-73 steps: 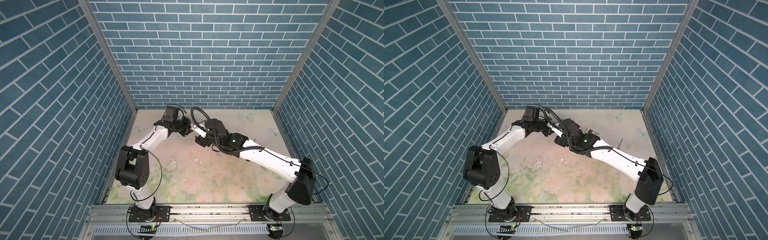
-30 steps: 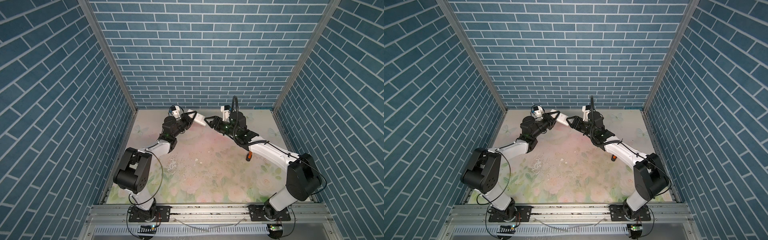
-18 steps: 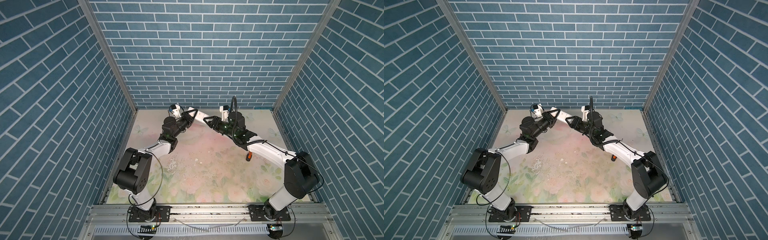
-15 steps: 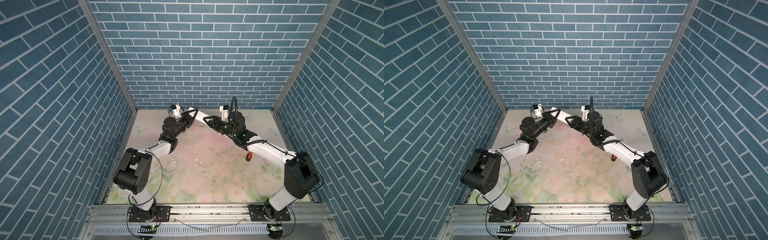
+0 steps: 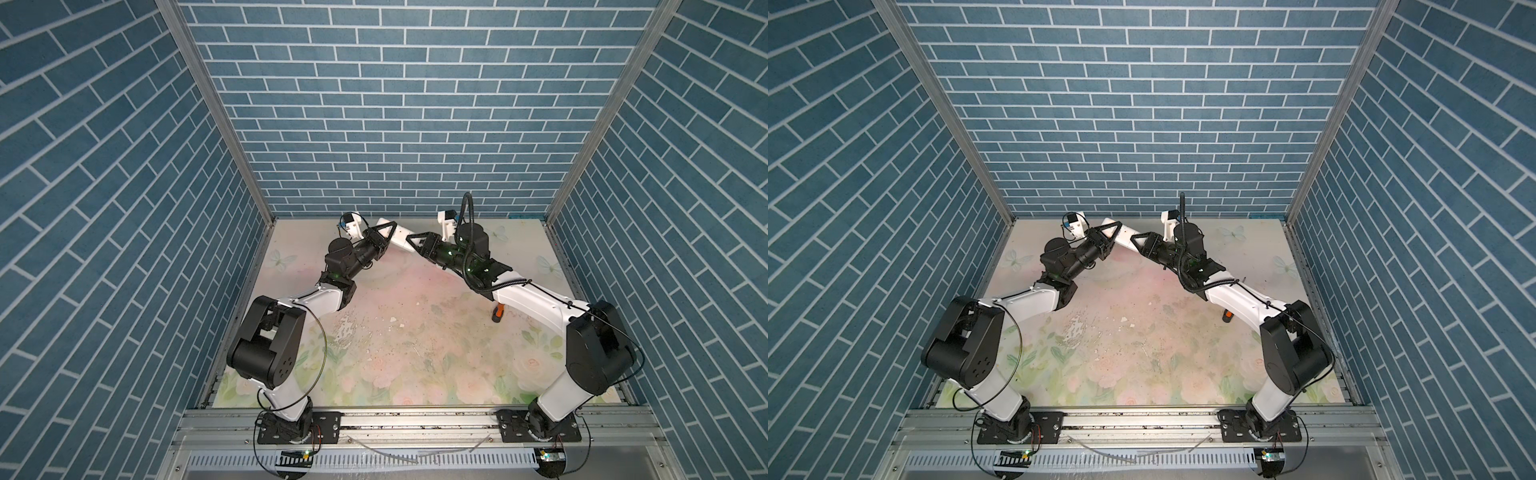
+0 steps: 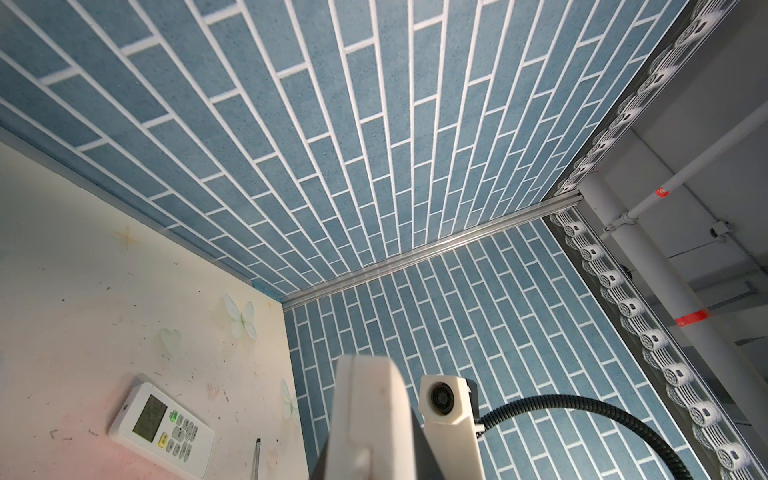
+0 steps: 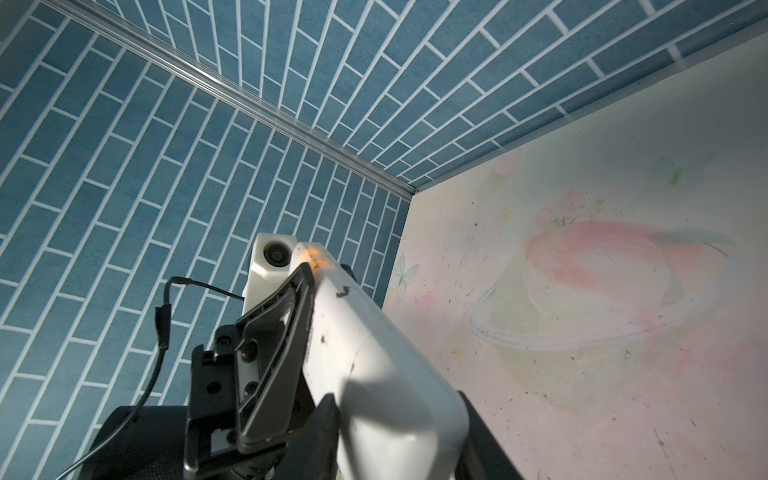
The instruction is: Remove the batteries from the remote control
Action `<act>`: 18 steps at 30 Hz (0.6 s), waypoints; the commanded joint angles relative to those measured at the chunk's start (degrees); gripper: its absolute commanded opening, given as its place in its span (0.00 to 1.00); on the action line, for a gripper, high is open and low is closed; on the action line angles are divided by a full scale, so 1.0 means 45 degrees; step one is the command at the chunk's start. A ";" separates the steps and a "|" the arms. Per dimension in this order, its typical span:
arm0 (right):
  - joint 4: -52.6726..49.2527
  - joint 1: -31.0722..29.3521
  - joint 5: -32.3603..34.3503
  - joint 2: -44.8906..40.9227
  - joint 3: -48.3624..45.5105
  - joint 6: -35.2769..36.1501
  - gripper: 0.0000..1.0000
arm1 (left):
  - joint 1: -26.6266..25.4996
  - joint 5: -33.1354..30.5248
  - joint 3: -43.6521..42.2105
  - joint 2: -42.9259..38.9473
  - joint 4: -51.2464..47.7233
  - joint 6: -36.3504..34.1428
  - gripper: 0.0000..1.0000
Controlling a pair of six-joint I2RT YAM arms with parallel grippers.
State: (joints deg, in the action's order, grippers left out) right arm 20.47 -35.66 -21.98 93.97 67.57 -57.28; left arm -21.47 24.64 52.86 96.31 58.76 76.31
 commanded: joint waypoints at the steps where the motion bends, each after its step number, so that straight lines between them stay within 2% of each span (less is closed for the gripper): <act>1: 0.0288 0.0034 -0.0117 0.0115 0.0584 -0.0348 0.40 | -0.0087 0.0122 -0.0077 -0.0270 0.0971 0.0015 0.00; 10: 0.0357 0.0036 -0.0197 0.0074 0.0448 -0.0376 0.30 | -0.0085 0.0102 -0.0048 -0.0251 0.1030 0.0015 0.00; 18: 0.0509 0.0034 -0.0292 -0.0004 0.0317 -0.0377 0.35 | -0.0082 0.0111 0.0069 -0.0250 0.0997 0.0013 0.00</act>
State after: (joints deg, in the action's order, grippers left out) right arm 22.26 -35.46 -23.35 93.97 67.64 -61.12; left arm -21.37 24.08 52.58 96.31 60.75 77.54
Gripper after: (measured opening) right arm 0.344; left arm 0.195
